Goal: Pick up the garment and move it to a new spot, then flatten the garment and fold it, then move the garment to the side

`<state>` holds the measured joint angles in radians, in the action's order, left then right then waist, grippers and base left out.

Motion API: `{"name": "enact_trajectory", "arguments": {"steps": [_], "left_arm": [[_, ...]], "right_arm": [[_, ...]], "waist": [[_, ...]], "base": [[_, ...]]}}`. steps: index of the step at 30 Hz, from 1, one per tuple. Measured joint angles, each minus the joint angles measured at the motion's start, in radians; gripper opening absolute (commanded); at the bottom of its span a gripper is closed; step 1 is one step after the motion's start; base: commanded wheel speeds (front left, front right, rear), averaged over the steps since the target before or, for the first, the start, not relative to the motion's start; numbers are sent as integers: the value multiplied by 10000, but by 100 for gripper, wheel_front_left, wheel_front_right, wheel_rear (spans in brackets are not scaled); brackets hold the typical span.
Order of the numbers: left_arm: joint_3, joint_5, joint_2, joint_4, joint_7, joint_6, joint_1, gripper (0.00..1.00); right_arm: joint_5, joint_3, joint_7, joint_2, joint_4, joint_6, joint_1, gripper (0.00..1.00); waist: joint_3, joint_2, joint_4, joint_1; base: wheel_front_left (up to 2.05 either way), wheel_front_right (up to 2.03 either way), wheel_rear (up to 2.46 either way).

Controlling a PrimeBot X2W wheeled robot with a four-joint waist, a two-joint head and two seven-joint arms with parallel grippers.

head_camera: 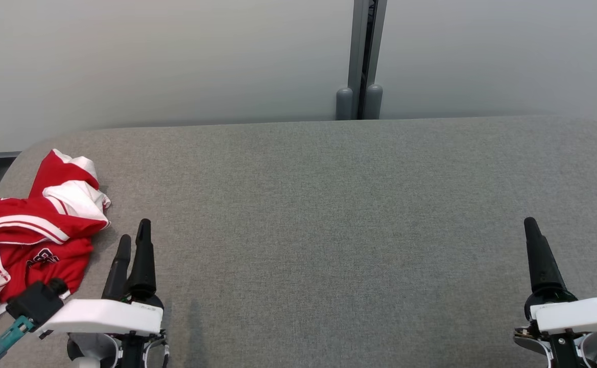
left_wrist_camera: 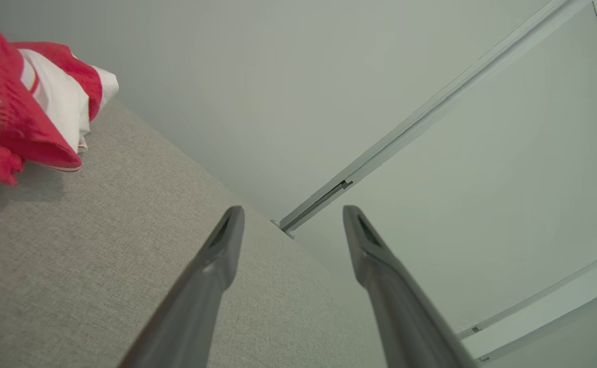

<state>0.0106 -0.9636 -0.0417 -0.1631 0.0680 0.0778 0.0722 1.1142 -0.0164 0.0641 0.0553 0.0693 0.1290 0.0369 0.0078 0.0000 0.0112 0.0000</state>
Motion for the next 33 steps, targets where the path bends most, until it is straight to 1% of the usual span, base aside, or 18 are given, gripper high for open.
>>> {"name": "enact_trajectory", "arguments": {"steps": [4, 11, 17, 25, 33], "left_arm": [[119, 934, -19, 8, 132, -119, 12, 100], [347, 2263, -48, 25, 341, -270, 54, 100], [510, 3141, -65, 27, 516, -351, 135, 100], [669, 4136, -92, -52, 734, -437, 142, 100], [817, 5007, -102, -40, 926, -527, 183, 100]], "right_arm": [[-920, 105, 150, 69, -123, 0, -18, 100], [-2456, 263, 343, 155, -219, 2, -56, 100], [-3728, 330, 522, 219, -174, 2, -78, 100], [-4974, 290, 725, 207, -107, 2, -105, 100], [-5877, 307, 836, 192, -138, 2, -110, 100]], "waist": [[19, 0, 14, 0], [30, 0, 45, 0], [32, 0, 67, 0], [47, 0, 84, 0], [61, 0, 119, 0]], "base": [[0, 0, 0], [0, 0, 0], [0, 0, 0], [0, 0, 0], [0, 0, 0]]}}
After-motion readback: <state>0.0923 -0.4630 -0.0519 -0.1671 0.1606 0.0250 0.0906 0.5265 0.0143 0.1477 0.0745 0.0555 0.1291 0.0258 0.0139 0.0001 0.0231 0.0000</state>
